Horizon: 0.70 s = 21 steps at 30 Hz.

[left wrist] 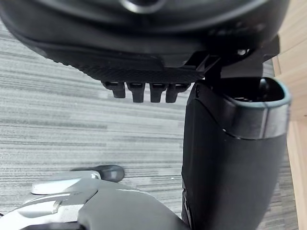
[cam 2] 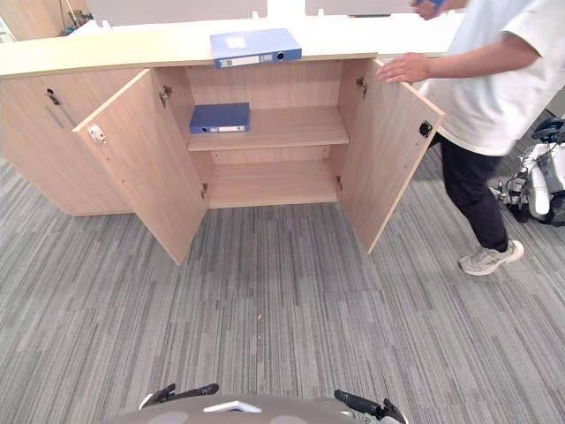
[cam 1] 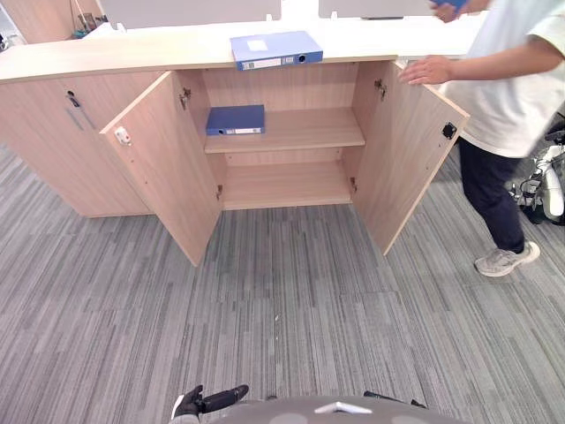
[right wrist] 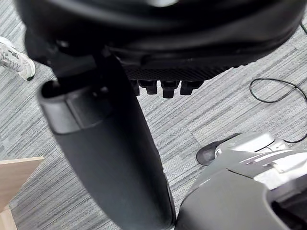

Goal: Walk over to the cabinet, pick up the folder, carry it to the office cabinet, place the folder inside the office cabinet, then close the office cabinet door

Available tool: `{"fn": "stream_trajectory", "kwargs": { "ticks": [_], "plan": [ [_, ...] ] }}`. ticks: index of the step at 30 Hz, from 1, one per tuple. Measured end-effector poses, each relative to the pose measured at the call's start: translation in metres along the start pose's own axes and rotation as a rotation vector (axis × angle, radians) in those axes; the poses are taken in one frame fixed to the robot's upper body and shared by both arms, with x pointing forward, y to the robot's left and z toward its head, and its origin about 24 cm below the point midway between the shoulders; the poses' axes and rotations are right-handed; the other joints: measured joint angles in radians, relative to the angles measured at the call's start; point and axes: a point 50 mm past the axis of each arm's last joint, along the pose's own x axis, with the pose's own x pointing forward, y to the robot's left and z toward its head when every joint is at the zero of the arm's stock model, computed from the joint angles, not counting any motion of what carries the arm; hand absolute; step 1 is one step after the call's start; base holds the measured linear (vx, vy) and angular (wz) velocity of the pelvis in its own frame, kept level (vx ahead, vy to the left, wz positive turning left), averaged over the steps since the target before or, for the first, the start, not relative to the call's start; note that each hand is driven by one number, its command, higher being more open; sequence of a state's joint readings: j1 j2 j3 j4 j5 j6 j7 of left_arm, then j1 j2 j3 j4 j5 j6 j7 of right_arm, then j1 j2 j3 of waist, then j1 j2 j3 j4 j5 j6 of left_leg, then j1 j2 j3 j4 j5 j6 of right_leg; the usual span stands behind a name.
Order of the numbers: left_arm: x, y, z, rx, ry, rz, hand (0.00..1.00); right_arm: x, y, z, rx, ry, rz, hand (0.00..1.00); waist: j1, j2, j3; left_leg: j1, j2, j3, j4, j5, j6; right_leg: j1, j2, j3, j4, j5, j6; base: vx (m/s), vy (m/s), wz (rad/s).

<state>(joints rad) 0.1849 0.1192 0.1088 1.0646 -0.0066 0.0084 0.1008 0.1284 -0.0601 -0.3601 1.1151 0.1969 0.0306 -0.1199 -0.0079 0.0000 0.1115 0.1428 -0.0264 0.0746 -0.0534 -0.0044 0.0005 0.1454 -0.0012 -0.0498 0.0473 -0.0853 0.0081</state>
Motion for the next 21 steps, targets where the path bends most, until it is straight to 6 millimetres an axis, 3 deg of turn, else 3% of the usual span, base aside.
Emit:
{"fn": "stream_trajectory", "kwargs": {
  "ticks": [9, 21],
  "plan": [
    [0.001, 0.001, 0.001, -0.023, 0.0, 0.007, 1.0, 0.001, 0.021, 0.022, -0.017, -0.055, 0.046, 1.0, 0.0, -0.002, 0.021, 0.038, 0.0, -0.003, -0.026, 0.0, -0.009, 0.033, 0.0, -0.007, -0.004, -0.014, 0.027, 0.0, -0.006, 0.0],
    [0.001, 0.001, 0.002, -0.024, -0.006, 0.007, 1.0, 0.001, 0.029, 0.025, -0.029, -0.064, 0.064, 1.0, 0.0, -0.005, 0.033, 0.05, -0.003, -0.004, -0.033, 0.0, -0.009, 0.042, -0.003, -0.011, -0.004, -0.017, 0.032, -0.02, -0.01, 0.0]
  ]
}}
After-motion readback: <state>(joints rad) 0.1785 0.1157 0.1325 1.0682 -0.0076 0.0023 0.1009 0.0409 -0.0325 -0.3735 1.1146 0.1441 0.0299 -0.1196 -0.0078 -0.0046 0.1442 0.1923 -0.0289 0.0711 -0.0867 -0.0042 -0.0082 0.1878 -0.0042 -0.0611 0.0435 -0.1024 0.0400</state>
